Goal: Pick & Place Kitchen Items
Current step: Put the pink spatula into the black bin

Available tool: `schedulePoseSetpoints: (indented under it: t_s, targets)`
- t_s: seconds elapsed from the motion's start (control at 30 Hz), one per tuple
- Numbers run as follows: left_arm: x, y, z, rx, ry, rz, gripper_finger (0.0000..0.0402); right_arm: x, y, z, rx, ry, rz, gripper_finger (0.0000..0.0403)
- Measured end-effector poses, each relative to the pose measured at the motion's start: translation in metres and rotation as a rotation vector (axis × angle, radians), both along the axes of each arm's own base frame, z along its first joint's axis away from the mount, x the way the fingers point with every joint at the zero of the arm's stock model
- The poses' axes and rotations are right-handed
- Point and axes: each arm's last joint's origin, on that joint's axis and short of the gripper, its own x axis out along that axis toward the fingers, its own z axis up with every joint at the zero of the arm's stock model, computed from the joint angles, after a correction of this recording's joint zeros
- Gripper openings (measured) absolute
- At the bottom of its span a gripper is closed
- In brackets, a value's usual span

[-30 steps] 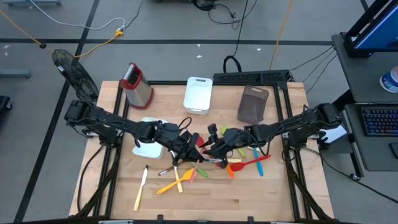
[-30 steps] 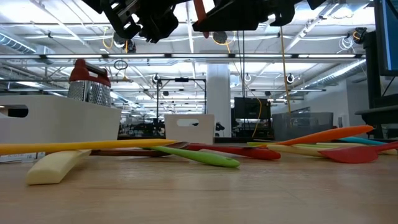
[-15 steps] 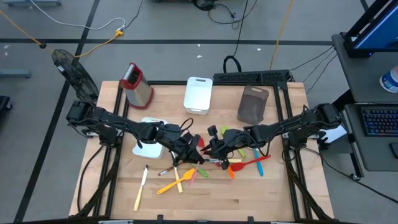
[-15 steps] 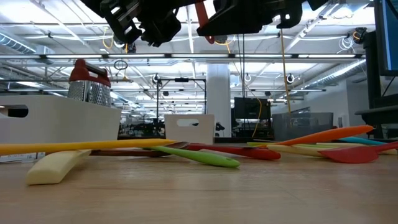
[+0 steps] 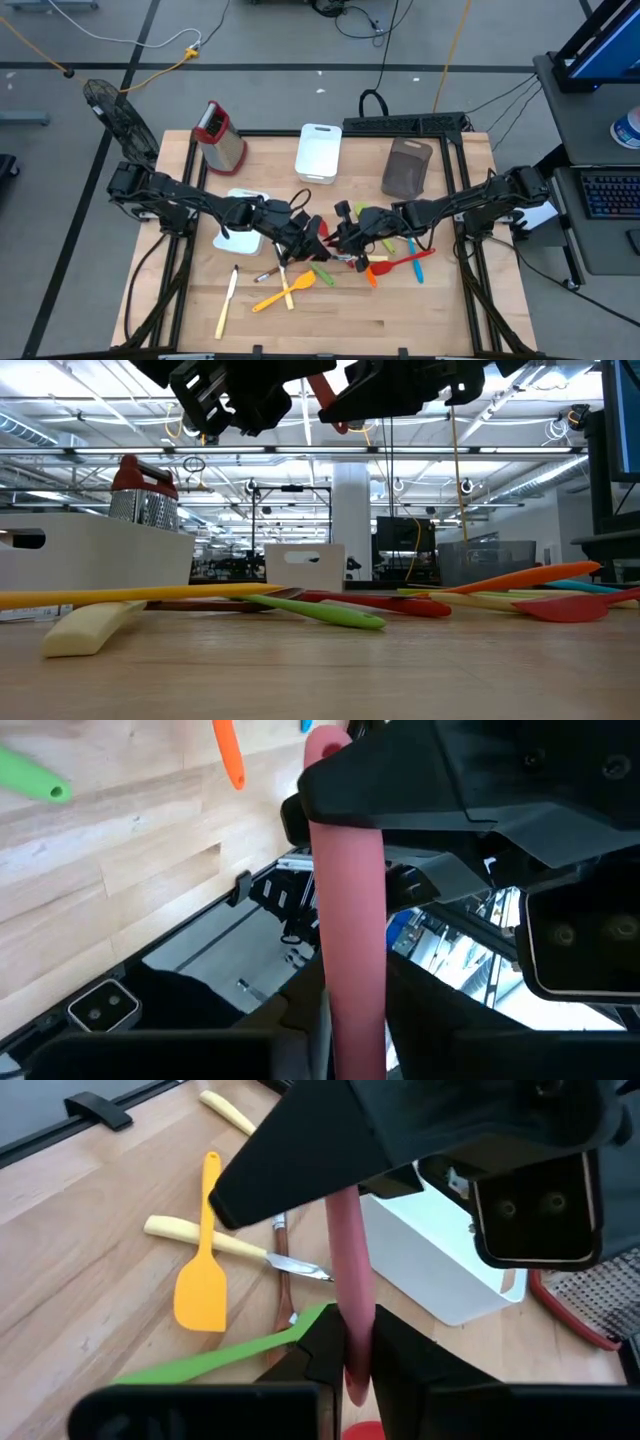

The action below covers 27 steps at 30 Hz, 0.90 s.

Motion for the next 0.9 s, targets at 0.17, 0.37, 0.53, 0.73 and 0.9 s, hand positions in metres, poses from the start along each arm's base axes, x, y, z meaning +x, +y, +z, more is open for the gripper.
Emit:
schedulePoseSetpoints:
  t_s: [0.17,0.37,0.53,0.73,0.9]
  targets:
    - [0.001,0.002,0.001,0.008,-0.018,0.011,0.0118,0.0,0.0,0.0,0.0,0.002,0.0,0.0023]
    - [0.003,0.014,0.001,0.053,-0.04,0.024,0.0134,-0.001,-0.001,-0.002,-0.001,0.024,-0.007,0.0023]
    - [0.005,0.031,0.002,0.098,-0.076,0.016,0.0146,-0.002,-0.002,-0.004,0.01,0.056,-0.029,0.0022]
    - [0.004,0.036,0.0,0.125,-0.065,-0.017,0.0156,-0.003,-0.002,-0.005,0.013,0.069,-0.033,0.0021]
    - [0.004,0.034,-0.001,0.146,-0.066,-0.027,0.0157,-0.003,-0.002,-0.005,0.013,0.07,-0.053,0.0021]
